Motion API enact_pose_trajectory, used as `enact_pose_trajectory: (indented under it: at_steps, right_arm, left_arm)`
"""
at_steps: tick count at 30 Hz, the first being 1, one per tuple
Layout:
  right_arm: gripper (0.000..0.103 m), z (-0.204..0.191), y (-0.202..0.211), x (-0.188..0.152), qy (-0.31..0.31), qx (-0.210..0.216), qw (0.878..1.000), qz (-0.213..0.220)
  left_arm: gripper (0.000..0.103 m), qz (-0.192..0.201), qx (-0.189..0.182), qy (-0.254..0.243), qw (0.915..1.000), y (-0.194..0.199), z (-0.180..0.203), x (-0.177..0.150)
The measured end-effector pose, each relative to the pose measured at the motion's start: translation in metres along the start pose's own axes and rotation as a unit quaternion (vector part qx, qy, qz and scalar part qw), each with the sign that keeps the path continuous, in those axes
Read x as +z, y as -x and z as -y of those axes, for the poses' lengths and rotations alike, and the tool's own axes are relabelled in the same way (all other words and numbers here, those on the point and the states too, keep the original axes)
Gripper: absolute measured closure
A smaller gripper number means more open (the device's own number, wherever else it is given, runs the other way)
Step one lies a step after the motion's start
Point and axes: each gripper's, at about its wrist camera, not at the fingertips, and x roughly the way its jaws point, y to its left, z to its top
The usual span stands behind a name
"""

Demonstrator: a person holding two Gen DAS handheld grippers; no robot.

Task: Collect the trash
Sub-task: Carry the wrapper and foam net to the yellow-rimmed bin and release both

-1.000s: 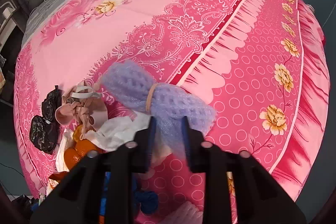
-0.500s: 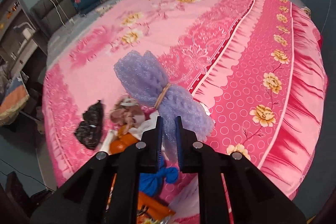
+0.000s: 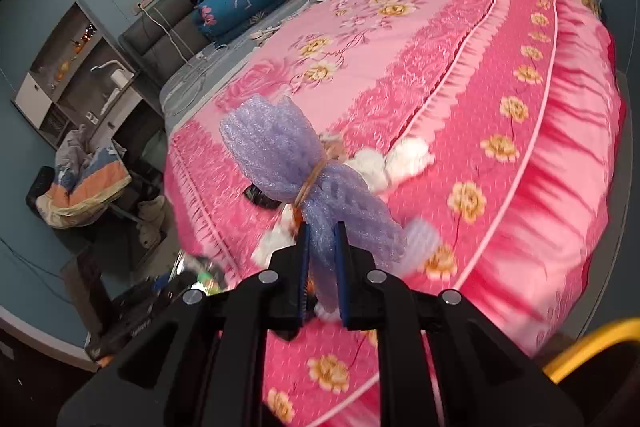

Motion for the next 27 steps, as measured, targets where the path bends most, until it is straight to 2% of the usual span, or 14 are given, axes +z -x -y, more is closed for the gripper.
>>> enact_pose_trajectory:
  at_steps: [5,9,12,17,22,27]
  right_arm:
    - [0.091,0.009,0.036,-0.044,-0.020,0.024,1.000,0.000]
    - [0.091,0.016,0.069,-0.068,-0.029,0.029,0.999,0.021]
    - [0.091,0.022,0.096,-0.077,-0.039,0.027,0.997,0.054]
    - [0.091,0.034,0.145,-0.084,-0.057,0.011,0.992,0.115]
    - [0.091,0.039,0.195,-0.089,-0.057,-0.018,0.983,0.173]
    - [0.091,0.051,0.247,-0.097,-0.070,-0.054,0.969,0.232]
  left_arm:
    - [0.075,0.011,-0.007,-0.006,0.9999,0.011,0.017,0.001]
    - [0.075,0.024,-0.017,-0.033,0.9990,0.021,0.045,0.000]
    - [0.075,0.030,-0.020,-0.060,0.9976,0.028,0.071,-0.001]
    - [0.075,0.027,-0.049,-0.091,0.9943,0.038,0.113,-0.002]
    - [0.075,0.003,-0.088,-0.116,0.9894,0.034,0.156,-0.002]
    - [0.075,-0.021,-0.132,-0.135,0.9819,0.023,0.203,-0.001]
